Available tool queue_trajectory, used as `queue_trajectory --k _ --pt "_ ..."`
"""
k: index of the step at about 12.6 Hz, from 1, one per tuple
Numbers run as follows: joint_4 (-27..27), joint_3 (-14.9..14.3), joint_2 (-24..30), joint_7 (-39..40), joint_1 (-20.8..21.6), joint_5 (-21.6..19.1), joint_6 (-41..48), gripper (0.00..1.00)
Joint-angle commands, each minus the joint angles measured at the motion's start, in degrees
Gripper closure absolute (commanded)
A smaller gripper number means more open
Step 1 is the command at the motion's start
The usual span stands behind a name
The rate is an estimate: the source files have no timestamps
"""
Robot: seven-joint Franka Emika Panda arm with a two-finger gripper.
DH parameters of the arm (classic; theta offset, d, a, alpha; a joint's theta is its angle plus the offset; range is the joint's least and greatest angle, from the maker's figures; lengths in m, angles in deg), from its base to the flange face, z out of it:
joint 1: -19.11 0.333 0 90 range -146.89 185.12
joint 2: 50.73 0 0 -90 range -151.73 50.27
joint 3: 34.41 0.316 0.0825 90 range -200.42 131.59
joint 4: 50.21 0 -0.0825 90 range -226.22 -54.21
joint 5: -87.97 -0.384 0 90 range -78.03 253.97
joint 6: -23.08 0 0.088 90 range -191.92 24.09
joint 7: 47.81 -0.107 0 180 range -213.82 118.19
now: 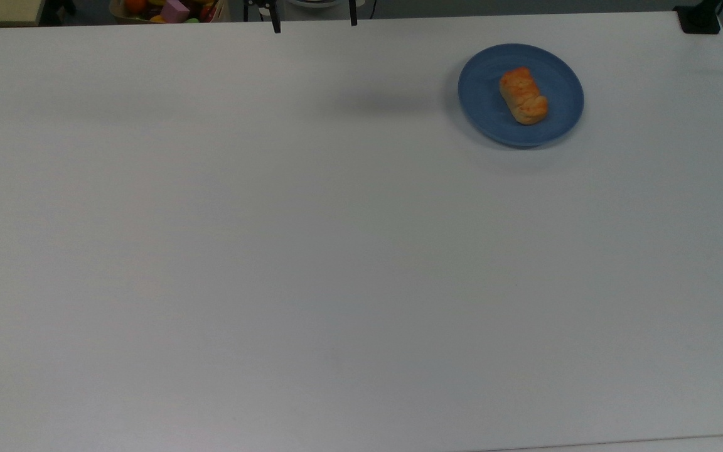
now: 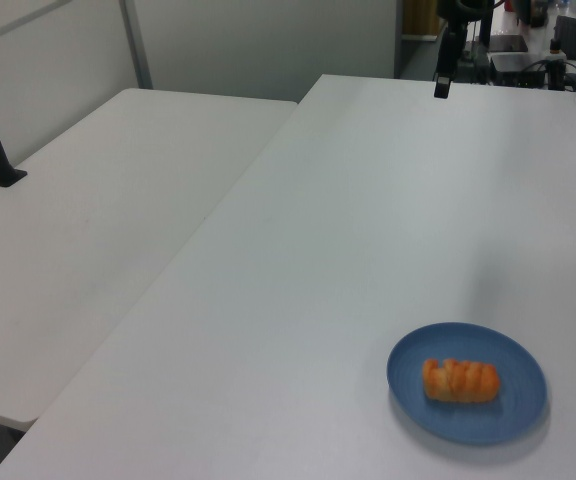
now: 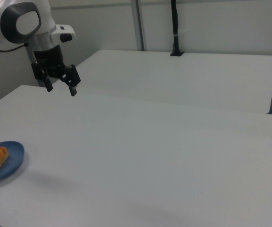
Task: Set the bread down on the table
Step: 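Move the open gripper toward the bread roll on the blue plate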
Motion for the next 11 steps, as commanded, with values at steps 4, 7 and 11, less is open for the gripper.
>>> queue_trajectory --k 4,7,11 --pt "-0.11 0.01 0.05 0.53 0.34 -0.87 -0.59 0.0" --pt "-0.11 0.01 0.05 0.53 0.34 -0.87 -0.07 0.0" --pt "-1.69 0.28 0.14 1.23 0.95 -0.96 1.42 0.0"
